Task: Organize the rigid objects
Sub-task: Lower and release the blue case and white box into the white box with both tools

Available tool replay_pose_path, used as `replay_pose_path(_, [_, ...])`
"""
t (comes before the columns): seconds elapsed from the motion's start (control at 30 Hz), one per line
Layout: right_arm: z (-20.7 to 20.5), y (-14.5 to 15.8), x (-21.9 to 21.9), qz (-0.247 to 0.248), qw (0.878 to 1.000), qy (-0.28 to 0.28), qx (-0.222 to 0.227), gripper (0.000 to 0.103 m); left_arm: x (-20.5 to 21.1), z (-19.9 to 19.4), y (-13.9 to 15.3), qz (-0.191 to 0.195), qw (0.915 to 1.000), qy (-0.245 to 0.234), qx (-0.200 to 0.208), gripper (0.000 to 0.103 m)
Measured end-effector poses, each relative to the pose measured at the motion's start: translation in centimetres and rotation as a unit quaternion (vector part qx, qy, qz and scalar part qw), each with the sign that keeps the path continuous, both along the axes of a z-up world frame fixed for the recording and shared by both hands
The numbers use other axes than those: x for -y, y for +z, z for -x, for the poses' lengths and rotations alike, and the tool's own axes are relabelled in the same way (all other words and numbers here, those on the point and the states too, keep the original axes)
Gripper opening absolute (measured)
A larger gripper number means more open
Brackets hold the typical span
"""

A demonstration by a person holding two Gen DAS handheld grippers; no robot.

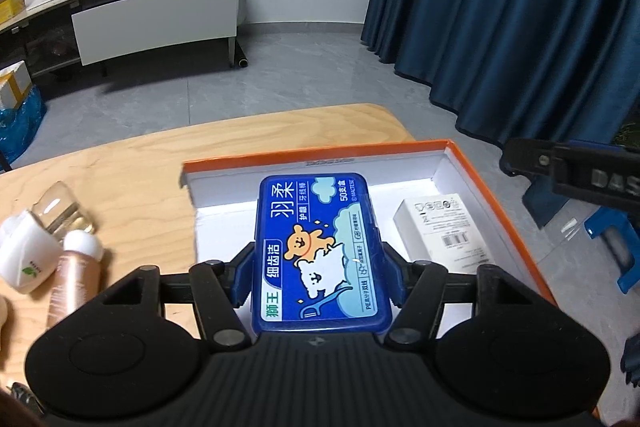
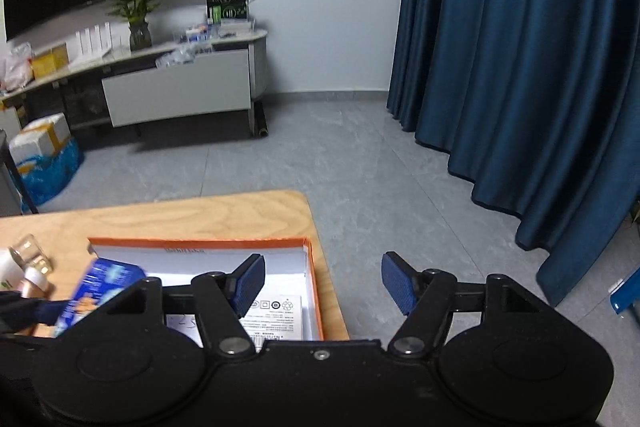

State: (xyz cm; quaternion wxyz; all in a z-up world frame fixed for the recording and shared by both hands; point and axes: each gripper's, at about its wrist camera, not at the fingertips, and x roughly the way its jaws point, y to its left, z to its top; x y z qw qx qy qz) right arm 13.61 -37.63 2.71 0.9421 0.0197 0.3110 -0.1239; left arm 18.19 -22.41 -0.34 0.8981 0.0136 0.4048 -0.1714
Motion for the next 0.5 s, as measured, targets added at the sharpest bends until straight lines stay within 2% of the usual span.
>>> replay_pose_path(0.03, [0.3,0.2,-0.2,0.004,1.0,0.0,0.002,0.078,0.2,-0.2,0.0,-0.004,1.0,0.003,-0.001,0.069])
replay_pose_path(0.07, [0.3,0.3,-0.4,0.009,1.0,-0.001,0.001,0.079,0.4,-0.3,0.0,-0.008,0.9999,0.006,-0.003,0.081])
replay_pose_path(0.13, [0.6,0.6,-0.8,0.014,1.0,-0.003,0.001,0.079,0.5,0.0,0.4,-0.009,0.9999,0.008,0.003,0.089])
replay_pose_path(0.5, [3.3,1.3,-3.0,0.003,1.0,0.006,-0.003,0.083,-1.1,3.2,2.7,-0.026,0.999,0.035,0.004,0.094])
